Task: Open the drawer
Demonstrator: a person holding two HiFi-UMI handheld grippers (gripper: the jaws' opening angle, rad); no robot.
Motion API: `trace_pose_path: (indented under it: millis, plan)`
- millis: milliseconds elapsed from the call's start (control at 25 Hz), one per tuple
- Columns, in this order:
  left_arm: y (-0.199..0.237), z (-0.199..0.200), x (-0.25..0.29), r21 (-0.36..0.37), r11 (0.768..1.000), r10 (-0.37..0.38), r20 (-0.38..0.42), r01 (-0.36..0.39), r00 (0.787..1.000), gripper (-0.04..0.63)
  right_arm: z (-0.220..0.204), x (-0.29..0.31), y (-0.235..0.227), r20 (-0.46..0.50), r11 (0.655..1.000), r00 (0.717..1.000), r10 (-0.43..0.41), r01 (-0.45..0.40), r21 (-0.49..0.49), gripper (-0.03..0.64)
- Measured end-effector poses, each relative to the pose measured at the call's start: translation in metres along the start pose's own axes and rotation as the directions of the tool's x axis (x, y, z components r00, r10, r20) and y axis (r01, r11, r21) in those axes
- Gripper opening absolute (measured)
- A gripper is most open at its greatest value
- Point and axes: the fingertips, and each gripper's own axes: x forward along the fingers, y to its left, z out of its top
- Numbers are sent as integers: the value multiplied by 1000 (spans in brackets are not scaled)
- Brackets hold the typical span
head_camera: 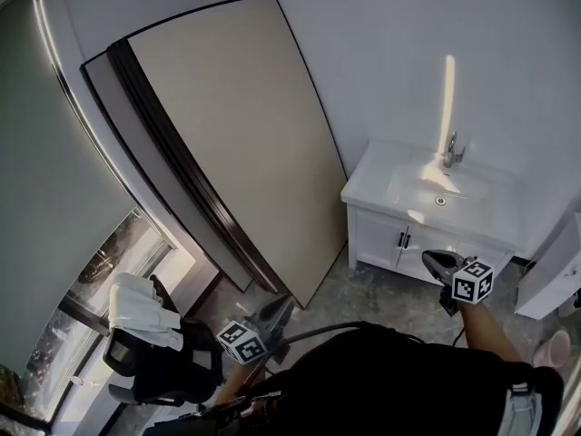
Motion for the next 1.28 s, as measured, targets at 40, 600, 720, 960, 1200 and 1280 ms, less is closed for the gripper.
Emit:
trace_pose_path:
  millis: [40, 600, 720, 960, 1200, 1280]
  plan:
    - [12, 9, 1, 6, 1000, -12, -7, 12, 1000, 0, 4, 10, 1, 7, 1000, 1000, -16, 16, 2, 2]
    - [152, 56, 9, -33, 997, -75, -44, 73, 996, 0, 11, 129, 7, -15, 994, 995, -100, 100, 38, 2]
    - [168, 54, 20, -31, 996, -88, -33, 87, 996, 0, 14, 142, -7, -22, 994, 995, -102, 102, 42, 2]
    - [183, 52, 64, -48, 998, -50, -54, 48, 997, 0, 20, 167, -52, -24, 997, 998, -61, 62, 44, 2]
    - [186, 50, 145, -49, 998, -41, -20, 40, 999, 0, 39, 176, -130, -50, 999, 998, -24, 26, 34, 2]
    - [183, 50, 177, -35, 998, -43, -22, 42, 999, 0, 52, 175, -160, -47, 1000, 999, -17, 18, 22, 2]
